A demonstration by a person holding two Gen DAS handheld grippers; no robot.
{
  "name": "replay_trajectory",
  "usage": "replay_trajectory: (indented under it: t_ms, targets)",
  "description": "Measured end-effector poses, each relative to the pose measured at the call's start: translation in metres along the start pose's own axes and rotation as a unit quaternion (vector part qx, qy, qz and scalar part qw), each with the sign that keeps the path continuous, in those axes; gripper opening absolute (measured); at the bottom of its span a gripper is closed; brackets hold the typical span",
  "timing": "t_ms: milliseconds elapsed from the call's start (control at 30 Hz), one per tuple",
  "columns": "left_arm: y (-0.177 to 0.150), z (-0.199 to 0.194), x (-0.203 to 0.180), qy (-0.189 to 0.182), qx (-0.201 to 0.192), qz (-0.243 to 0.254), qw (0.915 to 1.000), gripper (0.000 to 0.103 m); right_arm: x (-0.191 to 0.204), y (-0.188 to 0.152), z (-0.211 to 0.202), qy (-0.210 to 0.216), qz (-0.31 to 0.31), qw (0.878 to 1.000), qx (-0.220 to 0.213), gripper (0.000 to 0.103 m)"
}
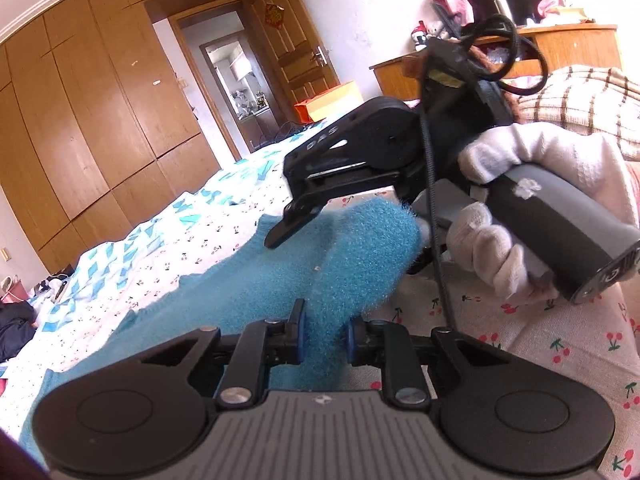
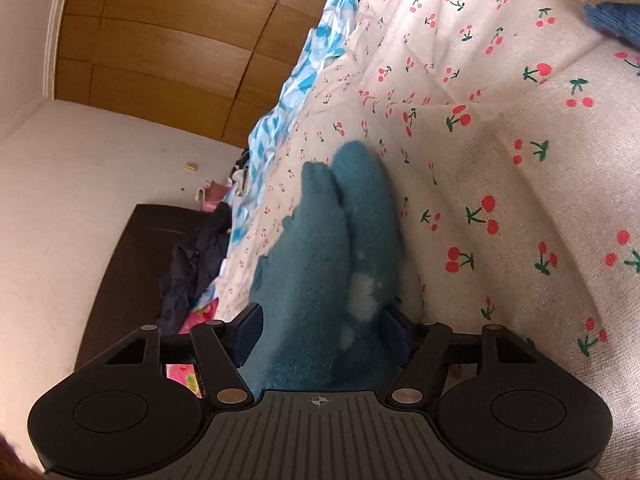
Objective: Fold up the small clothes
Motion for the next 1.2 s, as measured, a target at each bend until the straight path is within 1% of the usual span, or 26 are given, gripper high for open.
replay_trajectory:
  t_ms: [67, 167, 267, 333, 433, 500, 567, 633, 667, 767, 800, 833, 900, 967, 1000, 1033, 1067, 1100, 1133, 1167, 1200]
  targets:
    - [0.001, -0.001, 0.003, -0.002, -0.002, -0.009, 1.0000, 0.026, -0.004, -0.004, -0.009, 0.009, 0.010, 1.000, -0.008, 0.064]
    - [0.004, 0.000, 0.009, -0.003, -0.005, -0.021, 0.9998, 0.026, -0.005, -0.005, -0.019, 0.005, 0.015, 1.000, -0.016, 0.063]
    - [0.009, 0.000, 0.016, -0.002, -0.008, -0.035, 0.9993, 0.026, -0.006, 0.000, -0.023, 0.004, 0.020, 1.000, -0.024, 0.065]
    - [0.012, 0.000, 0.021, -0.003, -0.007, -0.047, 0.9989, 0.026, -0.008, 0.005, -0.018, 0.004, 0.025, 0.999, -0.022, 0.068]
    - [0.015, 0.001, 0.025, 0.000, -0.008, -0.055, 0.9984, 0.026, -0.013, 0.010, -0.014, -0.002, 0.044, 0.999, -0.018, 0.069]
    - [0.015, 0.000, 0.027, 0.001, -0.008, -0.060, 0.9982, 0.026, -0.013, 0.011, -0.019, 0.009, 0.051, 0.998, -0.021, 0.069]
    - [0.015, -0.002, 0.030, -0.001, -0.006, -0.069, 0.9976, 0.026, -0.013, 0.011, -0.021, 0.011, 0.052, 0.998, -0.021, 0.070]
    - [0.016, -0.002, 0.032, -0.003, -0.002, -0.079, 0.9969, 0.026, -0.015, 0.010, -0.019, 0.021, 0.062, 0.998, -0.014, 0.074]
    - [0.015, -0.003, 0.032, -0.002, -0.001, -0.082, 0.9966, 0.026, -0.015, 0.011, -0.014, 0.027, 0.069, 0.997, -0.006, 0.074]
    - [0.014, -0.004, 0.027, 0.002, 0.001, -0.074, 0.9973, 0.026, -0.012, 0.016, 0.003, 0.040, 0.072, 0.997, 0.011, 0.075]
    - [0.015, -0.003, 0.025, 0.003, 0.002, -0.067, 0.9978, 0.026, -0.012, 0.020, 0.009, 0.037, 0.074, 0.997, 0.015, 0.077]
    - [0.015, -0.003, 0.022, 0.005, 0.003, -0.055, 0.9985, 0.026, -0.012, 0.022, 0.014, 0.033, 0.077, 0.996, 0.017, 0.078]
    - [0.014, -0.003, 0.016, 0.008, 0.001, -0.033, 0.9994, 0.026, -0.011, 0.026, 0.018, 0.038, 0.083, 0.996, 0.020, 0.079]
    - [0.013, -0.004, 0.012, 0.002, 0.001, -0.027, 0.9996, 0.026, -0.011, 0.029, 0.018, 0.047, 0.085, 0.995, 0.024, 0.081]
    - [0.012, -0.004, 0.010, -0.002, 0.002, -0.027, 0.9996, 0.025, -0.011, 0.031, 0.020, 0.040, 0.080, 0.996, 0.028, 0.080]
    - [0.011, -0.003, 0.008, -0.004, 0.004, -0.027, 0.9996, 0.025, -0.011, 0.032, 0.023, 0.021, 0.069, 0.997, 0.031, 0.074]
    - [0.010, -0.003, 0.006, -0.004, 0.005, -0.024, 0.9997, 0.025, -0.009, 0.032, 0.028, -0.004, 0.050, 0.998, 0.037, 0.071]
    - [0.009, -0.002, 0.004, -0.005, 0.006, -0.022, 0.9997, 0.025, -0.007, 0.032, 0.031, -0.028, 0.033, 0.998, 0.040, 0.058]
    - [0.008, -0.003, 0.002, -0.005, 0.007, -0.019, 0.9998, 0.025, -0.005, 0.031, 0.034, -0.056, 0.017, 0.997, 0.043, 0.043]
    - [0.006, -0.004, 0.002, -0.006, 0.007, -0.018, 0.9998, 0.025, -0.004, 0.030, 0.036, -0.075, 0.006, 0.996, 0.044, 0.039]
    - [0.006, -0.004, 0.002, -0.007, 0.008, -0.020, 0.9997, 0.025, -0.004, 0.028, 0.034, -0.078, 0.002, 0.996, 0.042, 0.036]
Point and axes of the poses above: each gripper's, at about its wrist camera, not at the fingertips, and z roughly the way its jaws point, x to its left, y to its top, the point moved 4 cm from there along z, roughly the way its jaws point, and after that the axes turned 3 degrees about -z, right-handed, at the moved point
